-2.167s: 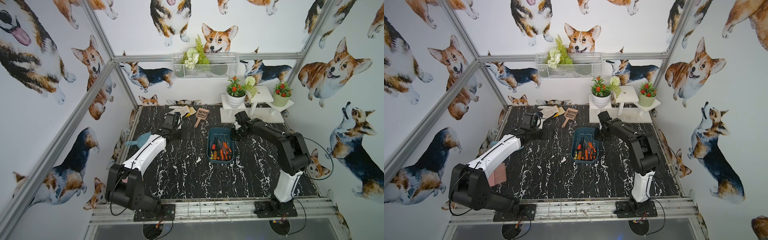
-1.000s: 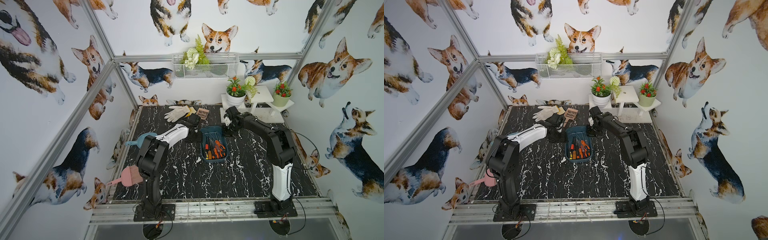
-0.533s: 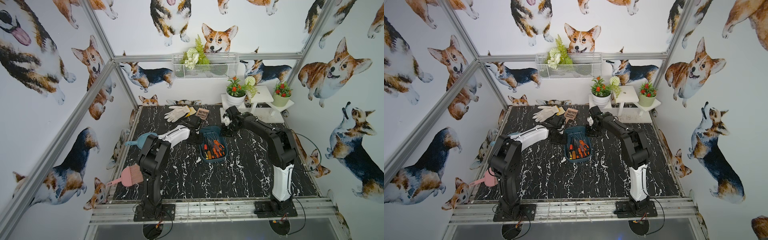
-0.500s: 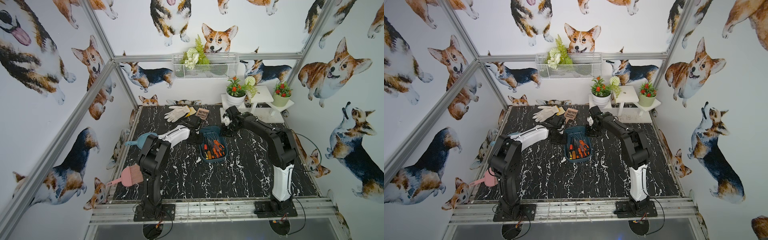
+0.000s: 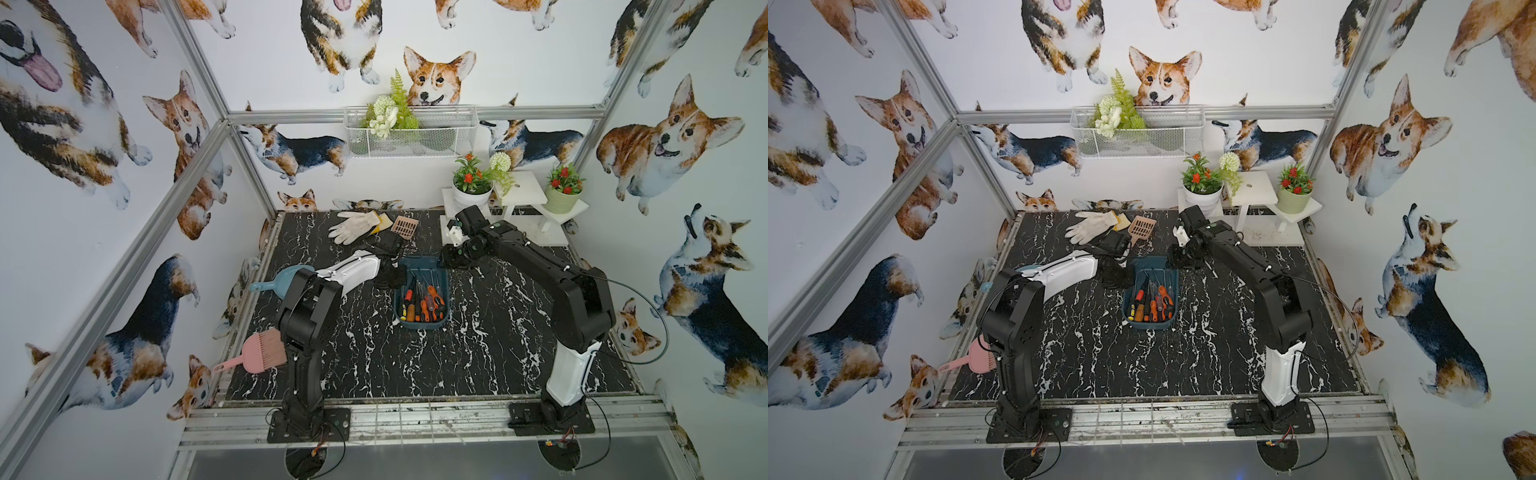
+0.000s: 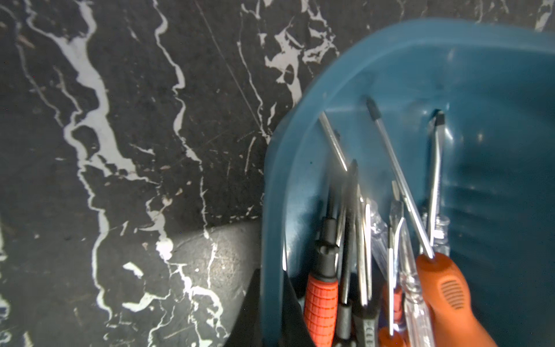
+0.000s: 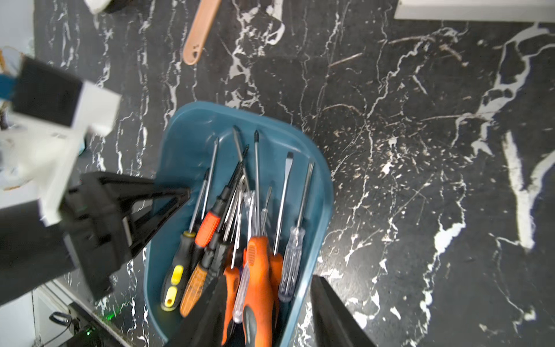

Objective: Take out the screwdriver from the storage box
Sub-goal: Pick up the storage box at the center of the board.

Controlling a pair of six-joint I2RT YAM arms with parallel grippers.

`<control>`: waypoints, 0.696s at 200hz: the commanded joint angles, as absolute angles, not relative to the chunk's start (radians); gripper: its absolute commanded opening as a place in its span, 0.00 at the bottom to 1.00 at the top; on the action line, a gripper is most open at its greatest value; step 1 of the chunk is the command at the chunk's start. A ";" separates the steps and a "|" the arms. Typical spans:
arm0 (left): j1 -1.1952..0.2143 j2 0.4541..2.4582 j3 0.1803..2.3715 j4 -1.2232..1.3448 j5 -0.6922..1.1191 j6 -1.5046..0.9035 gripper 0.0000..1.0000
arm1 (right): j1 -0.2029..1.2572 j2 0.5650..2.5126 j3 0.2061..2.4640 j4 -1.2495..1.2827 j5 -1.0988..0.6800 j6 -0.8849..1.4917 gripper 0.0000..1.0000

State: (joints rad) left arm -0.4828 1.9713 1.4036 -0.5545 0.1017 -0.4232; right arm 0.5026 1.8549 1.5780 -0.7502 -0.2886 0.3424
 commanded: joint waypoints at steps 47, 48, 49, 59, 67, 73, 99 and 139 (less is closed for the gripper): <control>-0.442 1.930 1.400 -0.574 -0.009 -0.477 0.00 | 0.595 1.811 1.577 -0.929 -0.276 0.223 0.55; -0.442 1.930 1.400 -0.574 -0.008 -0.477 0.00 | 0.596 1.814 1.578 -0.930 -0.276 0.223 0.55; -0.442 1.930 1.401 -0.574 -0.008 -0.477 0.00 | 0.597 1.814 1.578 -0.930 -0.276 0.221 0.55; -0.441 1.932 1.408 -0.576 -0.008 -0.478 0.00 | 0.606 1.828 1.586 -0.939 -0.278 0.211 0.55; -0.440 1.935 1.415 -0.579 -0.009 -0.481 0.00 | 0.611 1.842 1.598 -0.945 -0.282 0.205 0.56; -0.440 1.937 1.417 -0.579 -0.011 -0.482 0.00 | 0.616 1.856 1.609 -0.953 -0.285 0.197 0.57; -0.433 1.945 1.423 -0.575 0.027 -0.489 0.00 | 0.657 1.937 1.706 -1.030 -0.234 0.141 0.57; -0.431 1.948 1.418 -0.580 0.029 -0.494 0.00 | 0.690 2.053 1.841 -1.101 -0.187 0.108 0.58</control>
